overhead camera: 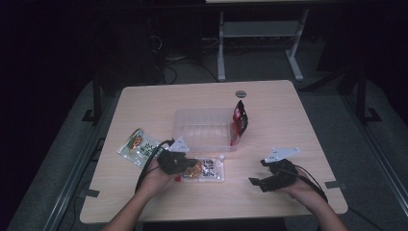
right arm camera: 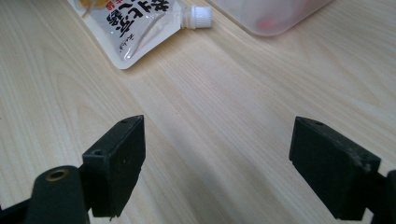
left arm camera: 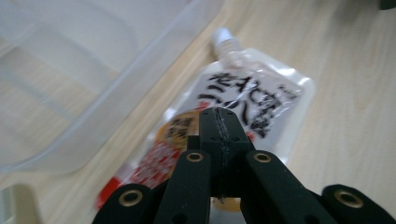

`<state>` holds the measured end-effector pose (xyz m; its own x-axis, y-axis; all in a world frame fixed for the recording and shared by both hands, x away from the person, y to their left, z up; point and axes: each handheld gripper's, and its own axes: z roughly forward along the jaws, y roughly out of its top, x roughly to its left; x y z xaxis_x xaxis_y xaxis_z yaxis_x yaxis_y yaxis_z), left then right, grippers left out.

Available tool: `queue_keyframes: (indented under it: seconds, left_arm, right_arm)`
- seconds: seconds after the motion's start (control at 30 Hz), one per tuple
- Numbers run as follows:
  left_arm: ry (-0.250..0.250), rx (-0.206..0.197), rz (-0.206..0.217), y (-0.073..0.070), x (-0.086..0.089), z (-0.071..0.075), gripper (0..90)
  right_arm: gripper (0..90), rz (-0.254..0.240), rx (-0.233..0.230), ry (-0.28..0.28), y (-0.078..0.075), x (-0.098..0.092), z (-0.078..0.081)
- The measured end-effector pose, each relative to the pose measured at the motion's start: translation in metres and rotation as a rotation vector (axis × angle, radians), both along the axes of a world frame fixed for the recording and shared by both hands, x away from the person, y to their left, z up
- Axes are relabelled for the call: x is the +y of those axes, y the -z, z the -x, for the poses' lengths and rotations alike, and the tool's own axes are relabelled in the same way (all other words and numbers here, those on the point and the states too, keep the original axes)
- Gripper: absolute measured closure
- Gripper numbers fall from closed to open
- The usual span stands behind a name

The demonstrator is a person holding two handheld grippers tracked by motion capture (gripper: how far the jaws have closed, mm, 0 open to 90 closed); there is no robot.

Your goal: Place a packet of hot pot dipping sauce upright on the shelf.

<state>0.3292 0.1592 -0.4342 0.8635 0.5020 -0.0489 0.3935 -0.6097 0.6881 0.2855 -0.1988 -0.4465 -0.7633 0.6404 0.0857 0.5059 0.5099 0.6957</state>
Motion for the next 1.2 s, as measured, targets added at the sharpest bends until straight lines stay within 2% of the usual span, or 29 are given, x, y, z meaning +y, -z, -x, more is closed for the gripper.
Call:
queue_keyframes:
  seconds: [0.17,0.2,0.33,0.6,0.73,0.83,1.03,1.1,1.2]
  left_arm:
    - [-0.004,0.013,0.0,0.006,-0.002,-0.005,89.8]
    - [0.008,0.01,-0.016,0.006,-0.004,-0.005,89.8]
    - [0.016,0.012,-0.035,0.011,-0.008,-0.005,89.8]
    - [0.017,0.019,-0.052,0.016,-0.01,-0.007,89.8]
    - [0.016,0.03,-0.061,0.017,-0.011,-0.007,89.9]
    - [0.022,0.029,-0.078,0.018,-0.012,-0.007,89.9]
    - [0.01,0.028,-0.086,0.021,-0.017,-0.006,90.0]
    - [0.022,0.028,-0.116,0.02,-0.018,-0.006,90.0]
    - [0.018,0.019,-0.13,0.021,-0.021,-0.005,90.0]
  right_arm:
    - [18.0,0.004,0.017,0.006,0.0,0.002,0.0]
    - [18.1,0.006,0.023,0.01,0.0,0.003,0.0]
    - [18.0,0.016,0.039,0.027,0.001,0.002,-0.001]
    - [14.5,-0.018,0.064,0.047,-0.001,0.002,-0.003]
    - [14.3,-0.009,0.075,0.051,0.0,0.006,-0.004]
    - [14.3,-0.004,0.091,0.044,-0.001,0.009,-0.005]
    - [14.2,-0.036,0.141,0.027,-0.002,0.016,-0.008]
    - [14.2,-0.035,0.147,0.025,-0.002,0.02,-0.009]
    - [14.7,-0.055,0.148,0.009,-0.002,0.025,-0.011]
